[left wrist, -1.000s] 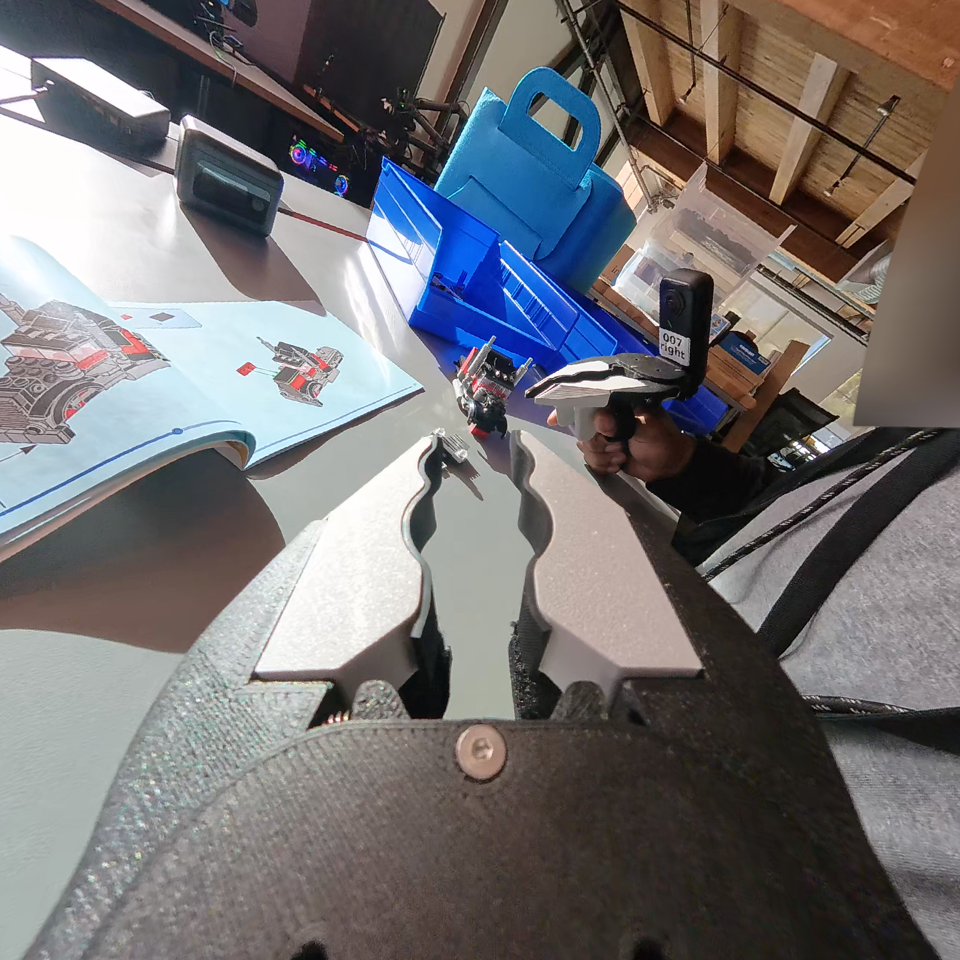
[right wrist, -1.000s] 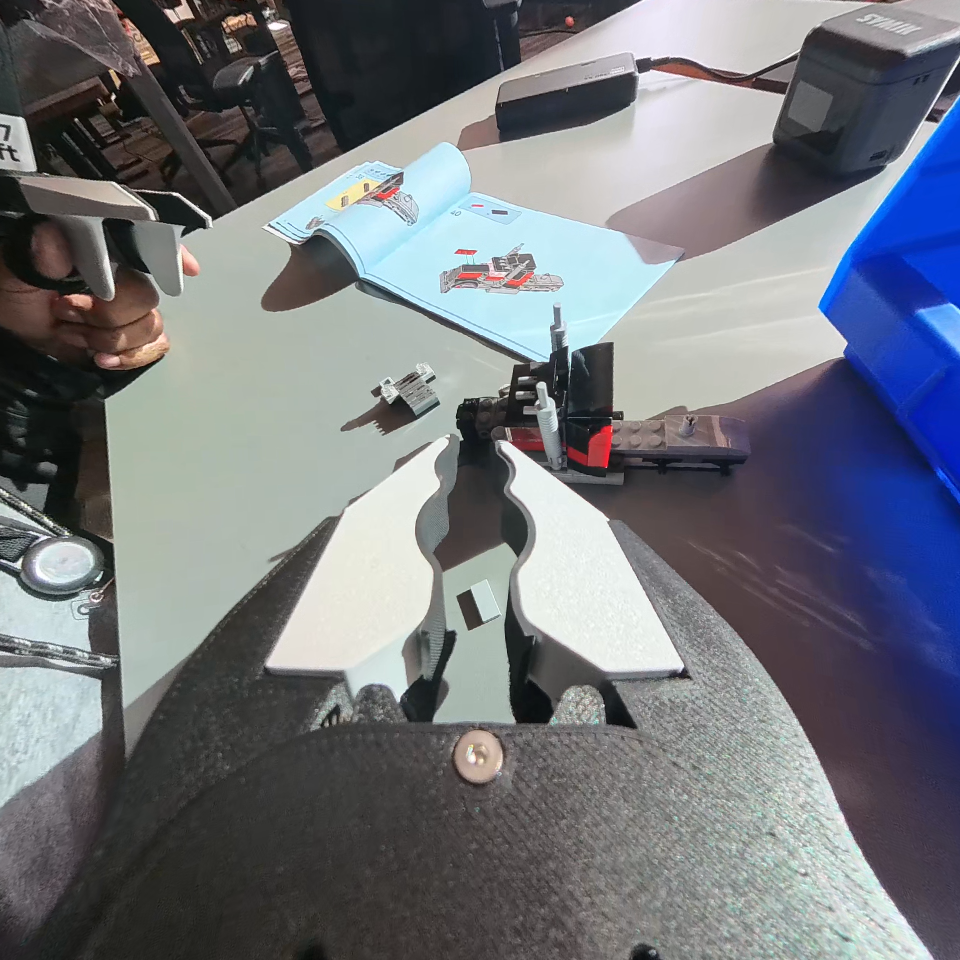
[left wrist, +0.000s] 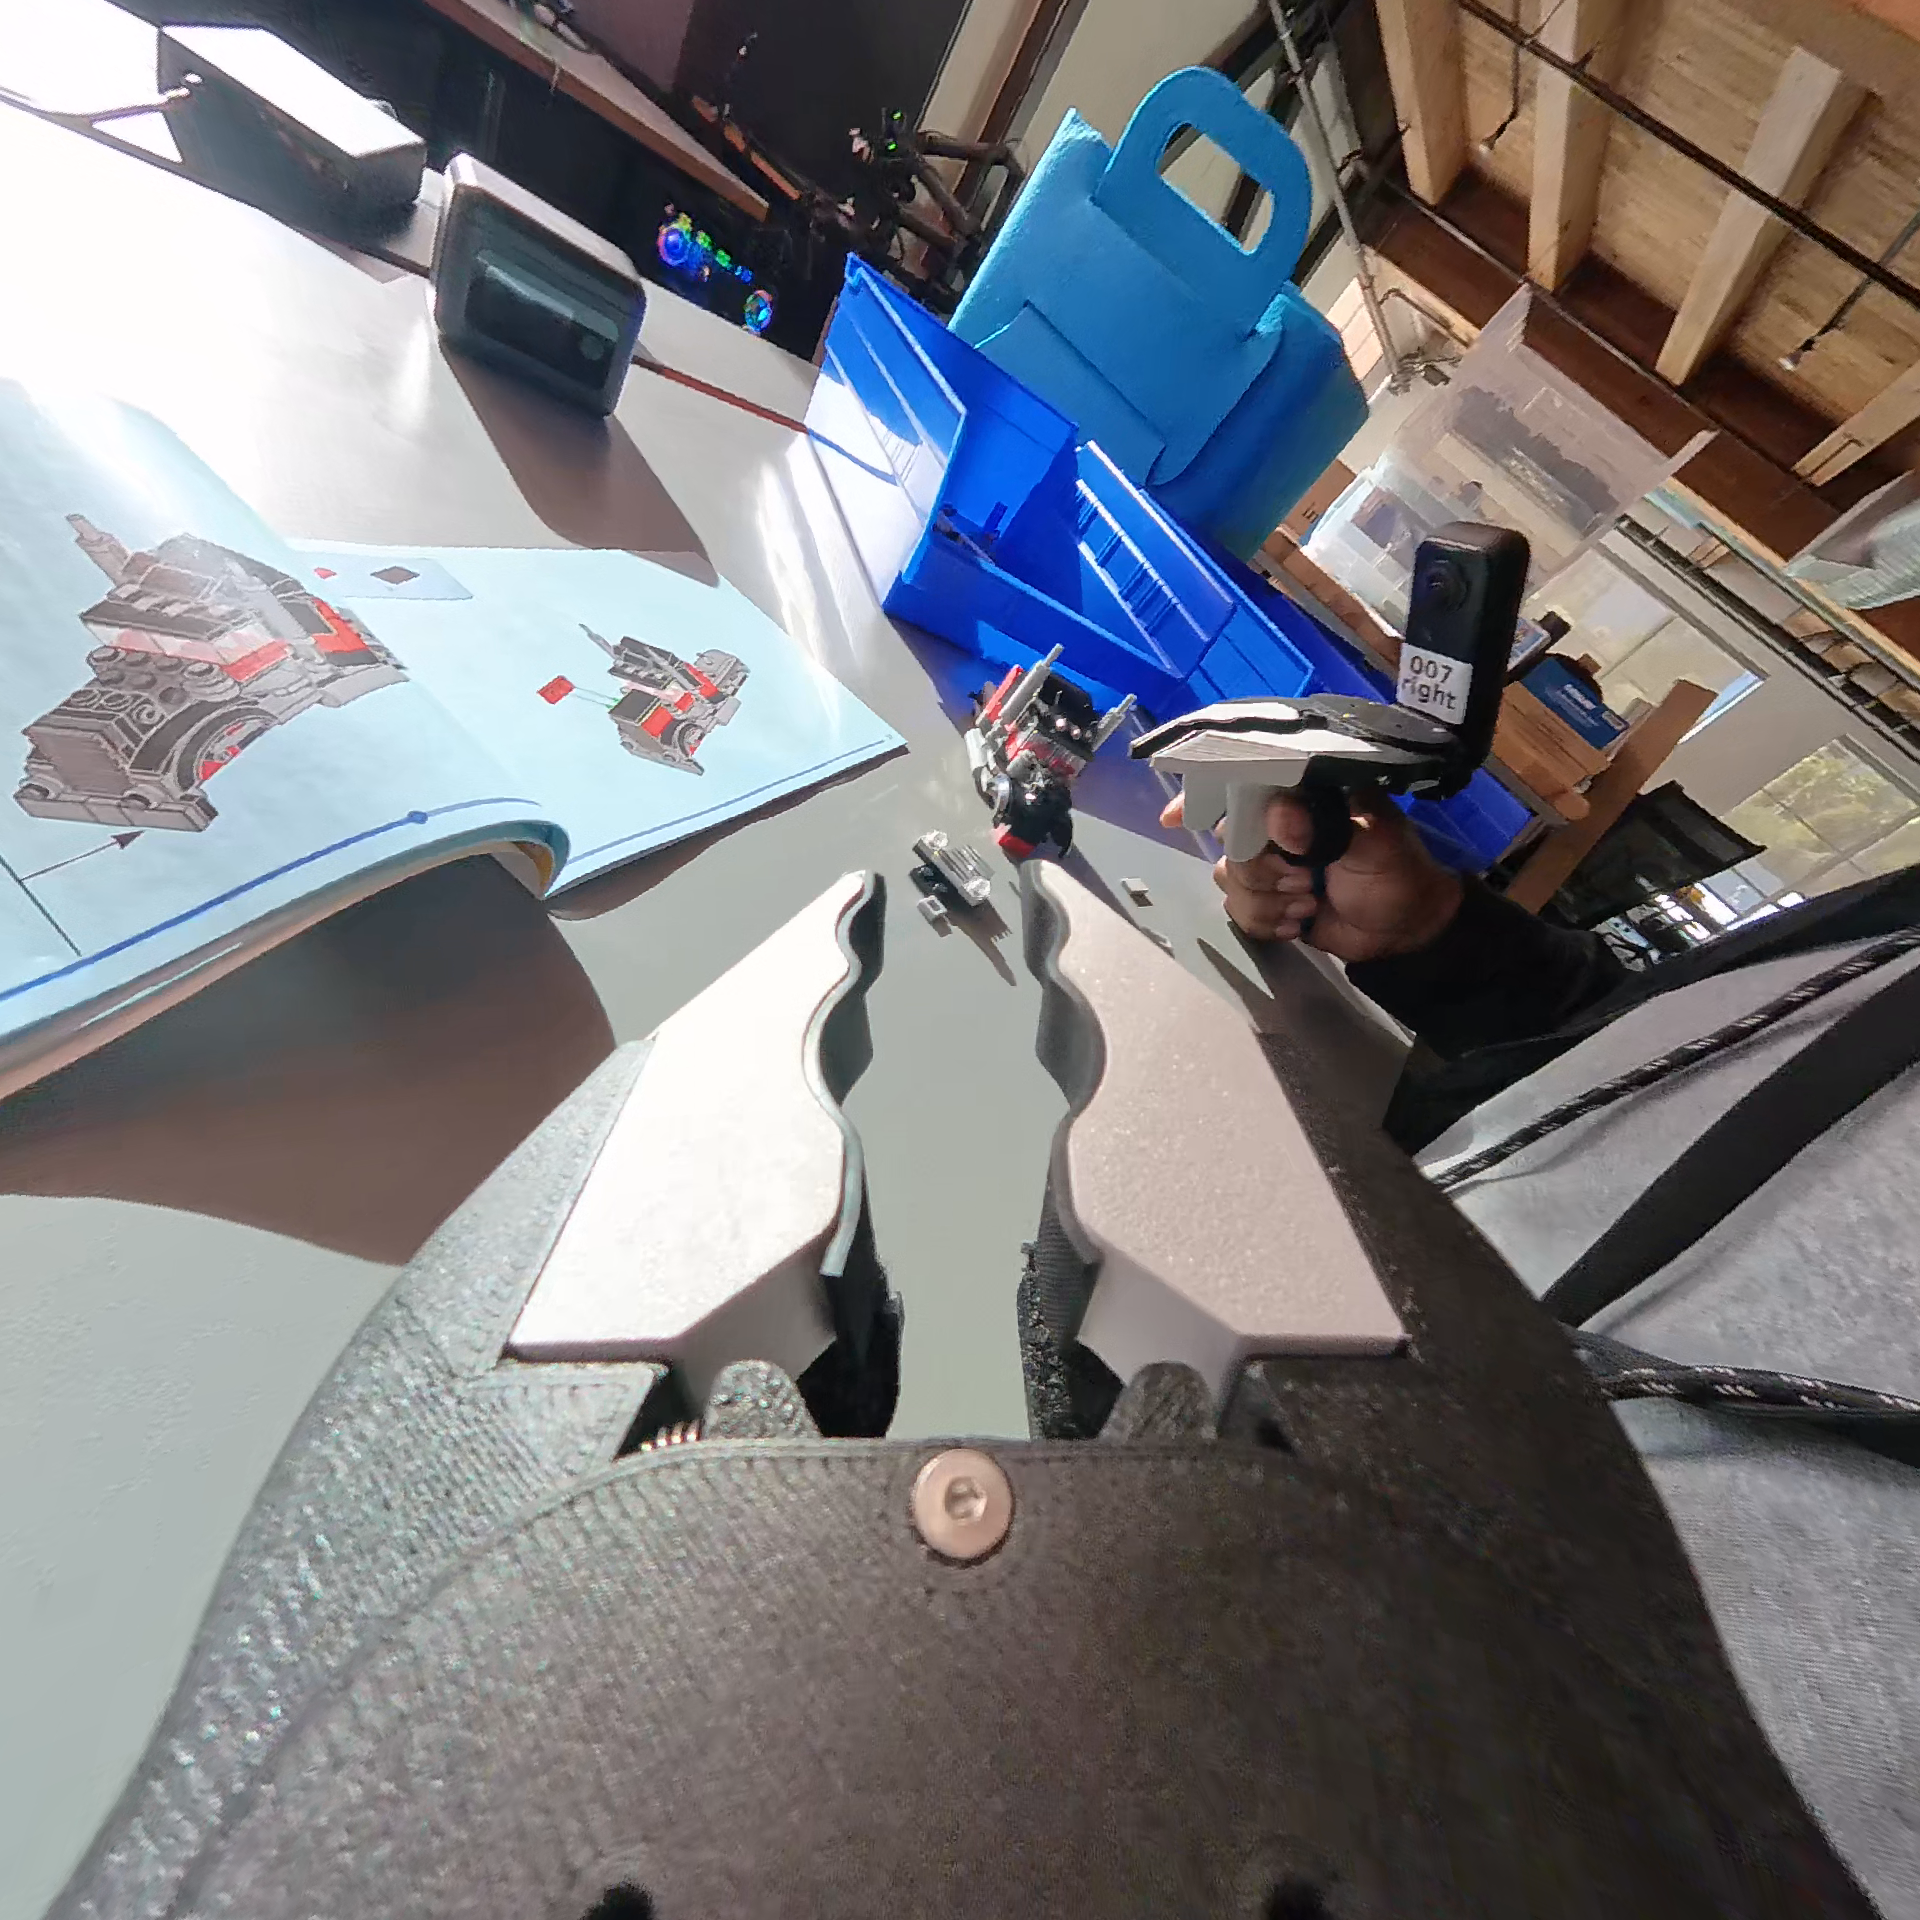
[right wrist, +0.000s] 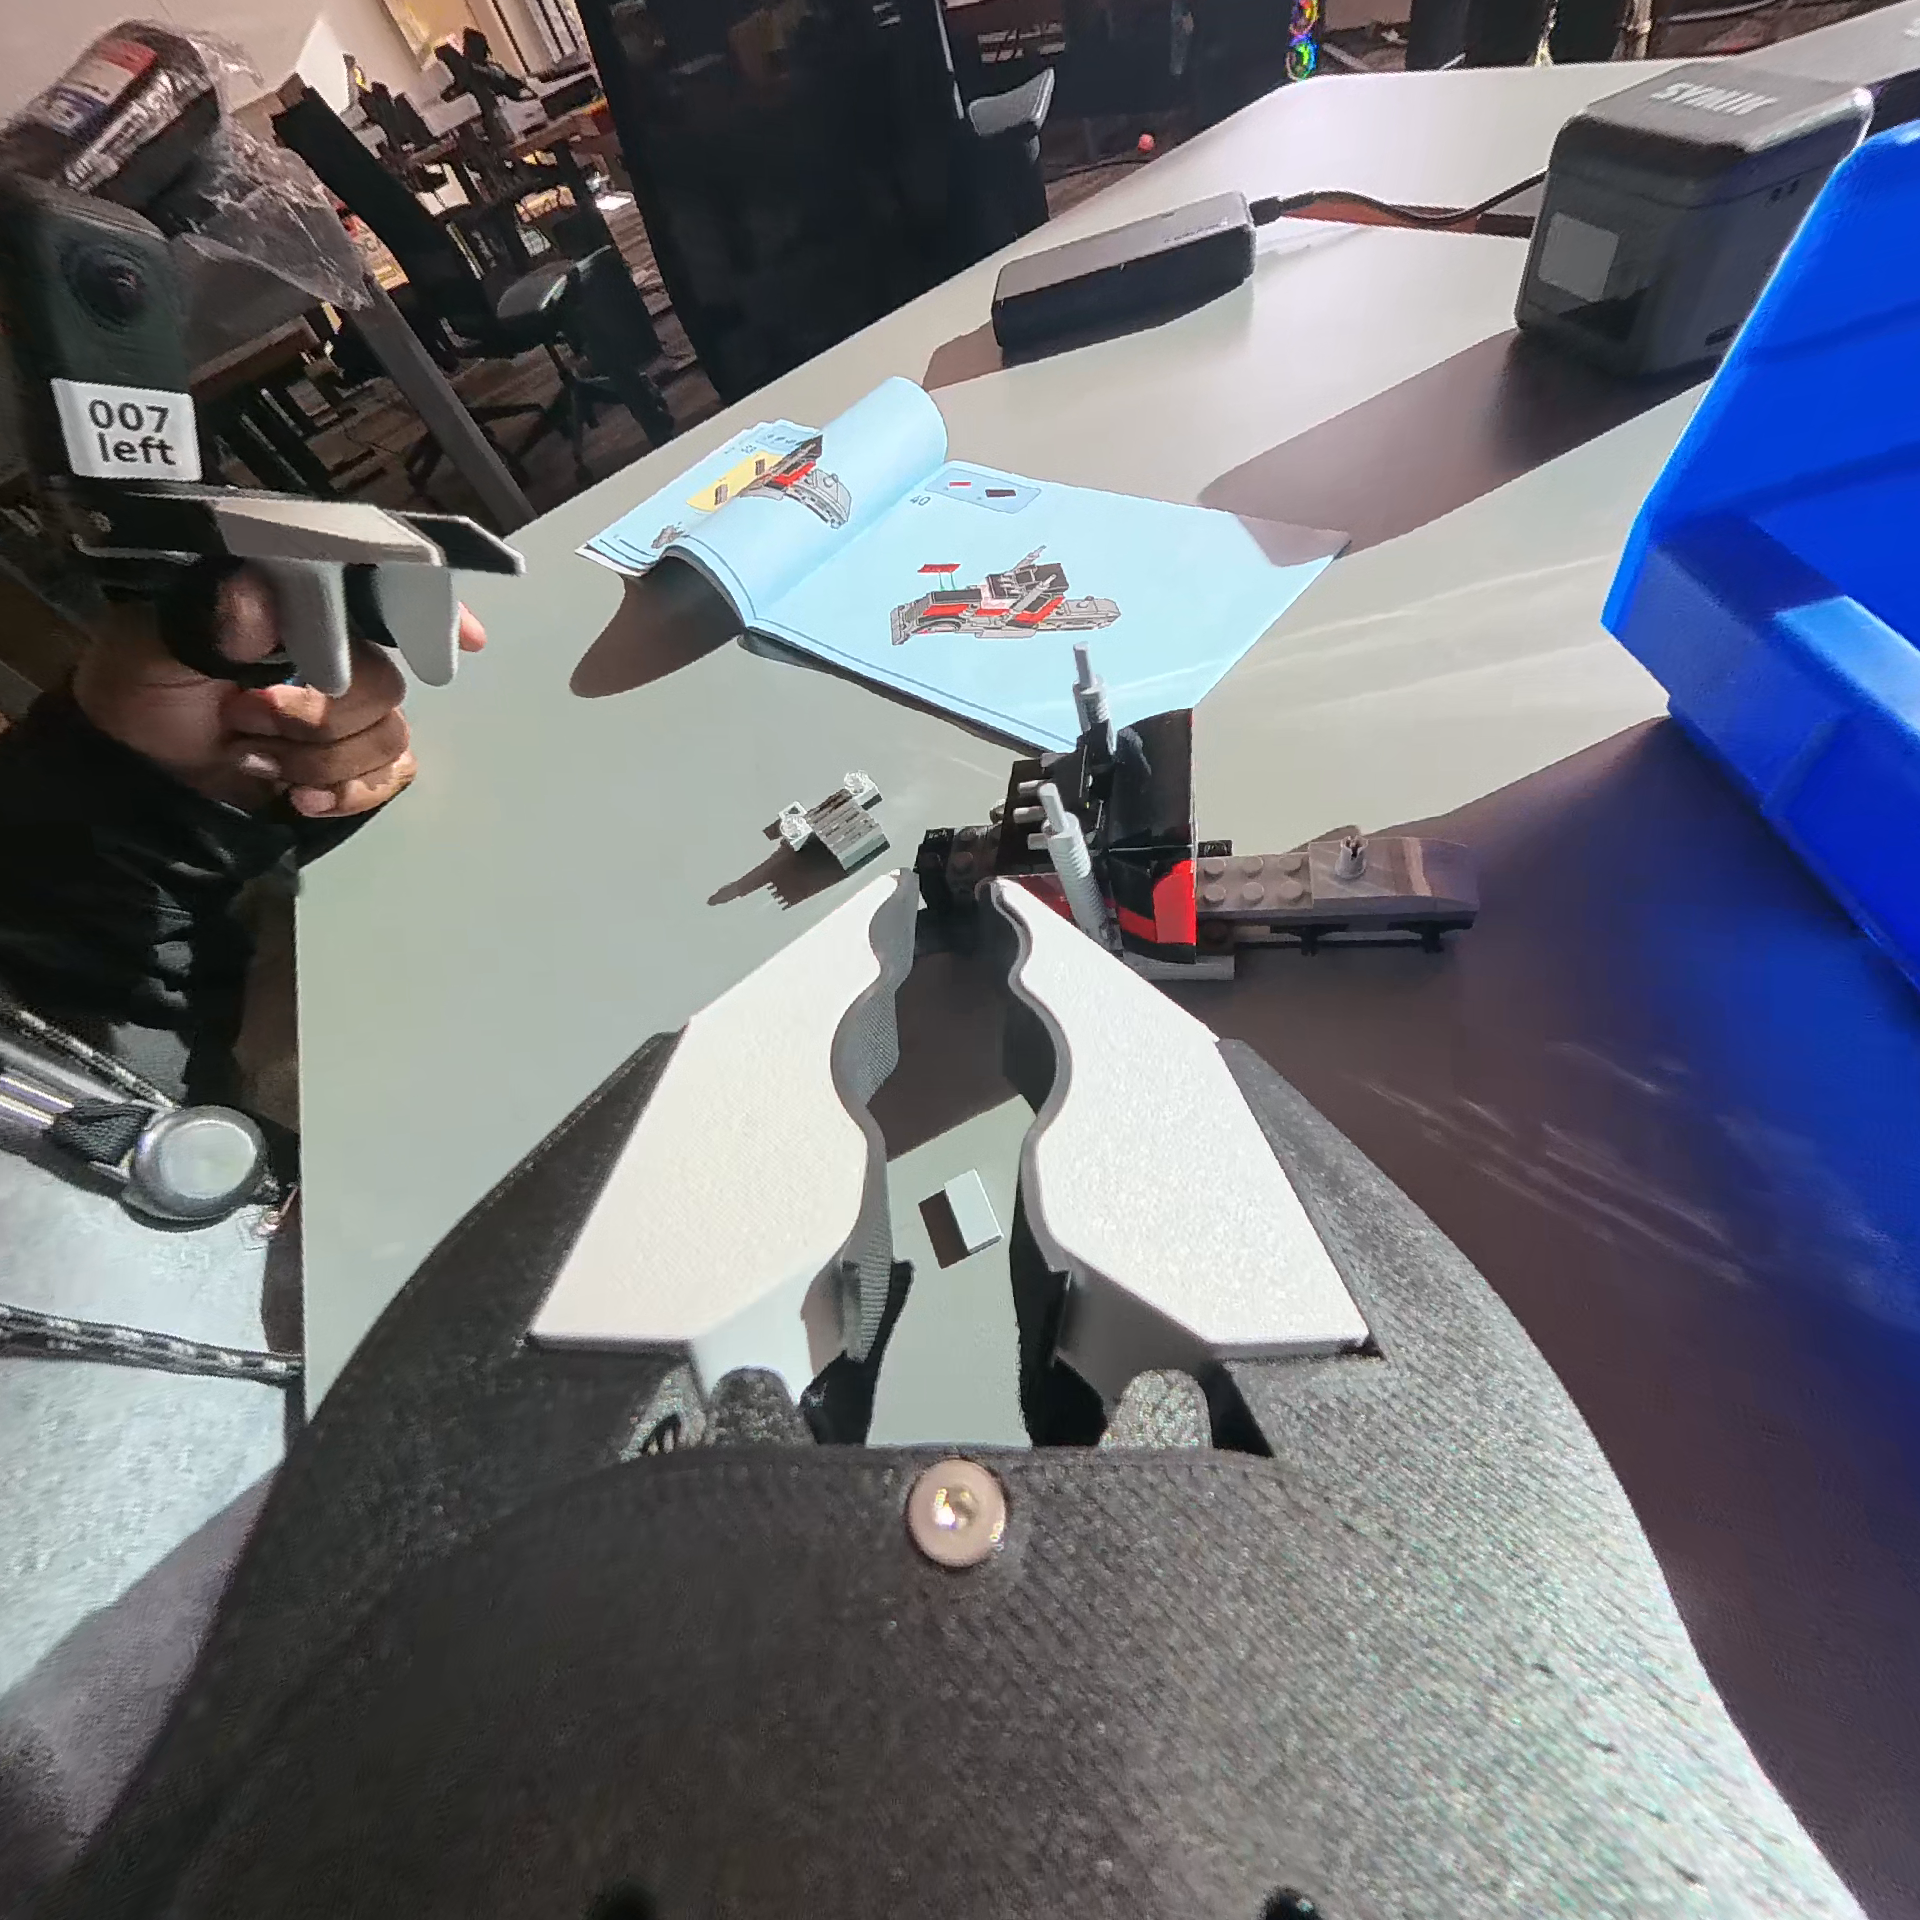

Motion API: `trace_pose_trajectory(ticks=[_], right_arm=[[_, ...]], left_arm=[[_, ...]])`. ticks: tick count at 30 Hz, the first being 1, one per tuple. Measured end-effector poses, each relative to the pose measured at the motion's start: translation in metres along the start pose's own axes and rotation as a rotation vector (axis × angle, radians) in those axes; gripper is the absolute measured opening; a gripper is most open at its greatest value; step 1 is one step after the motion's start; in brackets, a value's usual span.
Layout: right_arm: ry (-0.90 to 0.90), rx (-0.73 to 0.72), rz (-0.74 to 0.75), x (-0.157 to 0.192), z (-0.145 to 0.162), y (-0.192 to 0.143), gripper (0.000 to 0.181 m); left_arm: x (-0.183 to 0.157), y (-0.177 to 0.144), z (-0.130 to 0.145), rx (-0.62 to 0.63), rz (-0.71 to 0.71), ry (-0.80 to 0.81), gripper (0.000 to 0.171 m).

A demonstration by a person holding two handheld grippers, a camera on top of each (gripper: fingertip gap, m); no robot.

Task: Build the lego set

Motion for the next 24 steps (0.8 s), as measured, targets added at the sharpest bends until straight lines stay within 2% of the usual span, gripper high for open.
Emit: trace_pose_trajectory(ticks=[6, 12, 20, 24], right_arm=[[0.036, -0.076, -0.006, -0.004, -0.002, -0.01, 0.015], [0.064, -0.128, -0.011, -0.009, 0.003, -0.031, 0.016], [0.104, -0.166, -0.033, -0.021, 0.011, -0.059, 0.017], [0.159, -0.196, -0.087, -0.027, 0.012, -0.063, 0.017]], left_arm=[[0.007, 0.01, -0.002, 0.014, -0.092, -0.004, 0.025], [0.003, 0.038, -0.006, 0.021, -0.211, 0.117, 0.029], [-0.012, 0.069, -0.026, -0.134, -0.165, 0.161, 0.039], [-0.012, 0.075, -0.033, -0.172, -0.224, 0.176, 0.038]])
Point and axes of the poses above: each gripper's, where its closed fingertips meet, y out along the fingers, z out of its underside, x = y × z across the jaws, the point moved 8 cm from there along -y, back along the fingers, and after that the axes turned 12 degrees about -y, right-handed, at the moved point
